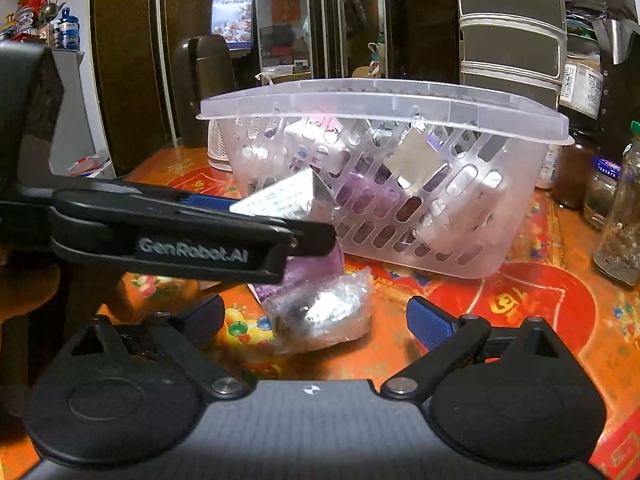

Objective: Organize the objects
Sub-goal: 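Grasp a bagged white labeled packet with the left tool while the right tool grasps a bagged silver packet, then carry both bagged packets into the basket and open both tools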

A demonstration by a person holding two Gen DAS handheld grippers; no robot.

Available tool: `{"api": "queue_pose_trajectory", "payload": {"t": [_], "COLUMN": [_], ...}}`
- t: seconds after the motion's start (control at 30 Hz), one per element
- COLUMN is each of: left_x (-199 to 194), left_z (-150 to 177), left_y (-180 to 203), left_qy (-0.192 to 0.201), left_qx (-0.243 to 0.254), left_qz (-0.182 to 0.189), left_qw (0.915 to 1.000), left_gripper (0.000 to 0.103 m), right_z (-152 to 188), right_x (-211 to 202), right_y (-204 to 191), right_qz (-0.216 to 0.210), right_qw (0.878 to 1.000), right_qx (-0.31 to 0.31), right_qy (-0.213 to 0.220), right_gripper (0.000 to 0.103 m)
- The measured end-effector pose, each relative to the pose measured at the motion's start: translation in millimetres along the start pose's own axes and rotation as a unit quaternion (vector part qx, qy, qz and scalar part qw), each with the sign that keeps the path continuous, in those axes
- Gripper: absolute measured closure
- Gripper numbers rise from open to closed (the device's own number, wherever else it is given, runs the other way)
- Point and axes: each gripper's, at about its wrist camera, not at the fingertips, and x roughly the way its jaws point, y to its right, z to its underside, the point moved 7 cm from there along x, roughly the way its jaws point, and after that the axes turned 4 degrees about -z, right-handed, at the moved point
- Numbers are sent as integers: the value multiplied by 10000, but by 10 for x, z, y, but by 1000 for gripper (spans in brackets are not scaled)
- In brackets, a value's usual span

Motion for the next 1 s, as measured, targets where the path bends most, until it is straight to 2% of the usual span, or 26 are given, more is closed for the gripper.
{"api": "queue_pose_trajectory", "payload": {"t": [0.17, 0.3, 0.43, 0.57, 0.73, 0.87, 0.93, 1.0], "left_x": [-208, -264, -272, -304, -362, -345, -373, -539], "left_z": [-65, -29, -11, -17, -45, -26, -20, -104], "left_y": [-68, -139, -203, -273, -309, -283, -262, -227], "left_qy": [385, 415, 424, 491, 633, 574, 582, 806], "left_qx": [-72, -169, -233, -336, -403, -367, -364, -502], "left_qz": [-32, -40, -62, -75, -54, -38, 32, 231], "left_qw": [9992, 9990, 9988, 9982, 9972, 9977, 9976, 9952], "left_gripper": [28, 28, 28, 27, 27, 28, 28, 28], "right_z": [-25, -29, -11, 18, 18, 0, -17, -101], "right_x": [19, 73, 122, 79, -22, -75, -156, -332], "right_y": [5, 9, 0, 16, 40, 42, 9, -6], "right_qz": [-69, -128, -163, -238, -84, 26, 61, 28], "right_qw": [9999, 9999, 9996, 9993, 9996, 9995, 9995, 9987], "right_qx": [59, 109, 148, 234, 256, 232, 146, 155], "right_qy": [80, -8, -166, -138, 74, 232, 277, 484], "right_gripper": [8, 15, 39, 41, 41, 41, 41, 41]}}
